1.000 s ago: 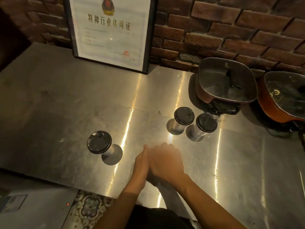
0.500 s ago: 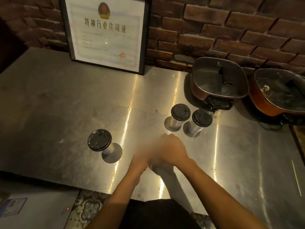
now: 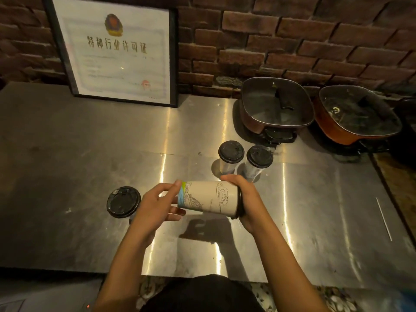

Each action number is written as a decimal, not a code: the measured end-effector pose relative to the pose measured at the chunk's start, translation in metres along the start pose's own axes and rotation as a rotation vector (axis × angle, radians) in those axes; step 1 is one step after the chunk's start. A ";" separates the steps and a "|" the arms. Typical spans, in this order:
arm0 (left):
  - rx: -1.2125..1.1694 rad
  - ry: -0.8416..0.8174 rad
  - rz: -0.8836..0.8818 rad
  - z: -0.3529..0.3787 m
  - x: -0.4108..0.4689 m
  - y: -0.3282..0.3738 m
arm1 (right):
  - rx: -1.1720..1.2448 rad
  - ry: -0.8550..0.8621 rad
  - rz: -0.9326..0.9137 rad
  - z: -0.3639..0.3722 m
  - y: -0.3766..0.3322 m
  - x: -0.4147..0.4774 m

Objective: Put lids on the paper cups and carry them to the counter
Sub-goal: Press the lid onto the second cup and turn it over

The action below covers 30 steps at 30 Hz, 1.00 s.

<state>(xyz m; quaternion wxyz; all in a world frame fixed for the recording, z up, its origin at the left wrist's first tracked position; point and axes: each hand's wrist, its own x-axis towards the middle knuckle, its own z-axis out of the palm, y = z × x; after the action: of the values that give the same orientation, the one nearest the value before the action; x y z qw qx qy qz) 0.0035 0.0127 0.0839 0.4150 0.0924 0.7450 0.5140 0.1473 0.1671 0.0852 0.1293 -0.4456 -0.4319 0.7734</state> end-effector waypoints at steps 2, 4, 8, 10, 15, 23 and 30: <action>-0.012 -0.011 -0.009 -0.002 -0.001 0.004 | 0.011 -0.005 0.016 0.003 0.000 -0.002; -0.033 -0.053 -0.012 -0.003 -0.001 0.004 | 0.015 0.002 0.011 0.004 0.001 -0.003; -0.092 -0.187 0.024 -0.012 -0.001 0.005 | -0.011 0.027 -0.005 0.002 0.001 -0.002; -0.104 -0.247 0.070 -0.018 -0.001 0.005 | -0.011 0.033 -0.015 0.002 0.000 -0.001; -0.122 -0.261 0.095 -0.017 0.001 0.012 | -0.052 0.048 -0.154 0.001 -0.002 -0.004; -0.112 -0.221 0.164 -0.019 0.004 0.017 | -0.032 0.063 -0.226 0.008 0.001 -0.009; -0.147 -0.196 0.155 -0.020 0.008 0.019 | 0.013 0.114 -0.264 0.014 0.008 -0.013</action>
<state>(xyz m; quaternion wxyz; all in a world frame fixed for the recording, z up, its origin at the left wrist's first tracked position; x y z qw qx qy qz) -0.0210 0.0119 0.0984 0.4503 0.1687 0.6520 0.5862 0.1447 0.1475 0.0897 0.2570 -0.4274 -0.4737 0.7259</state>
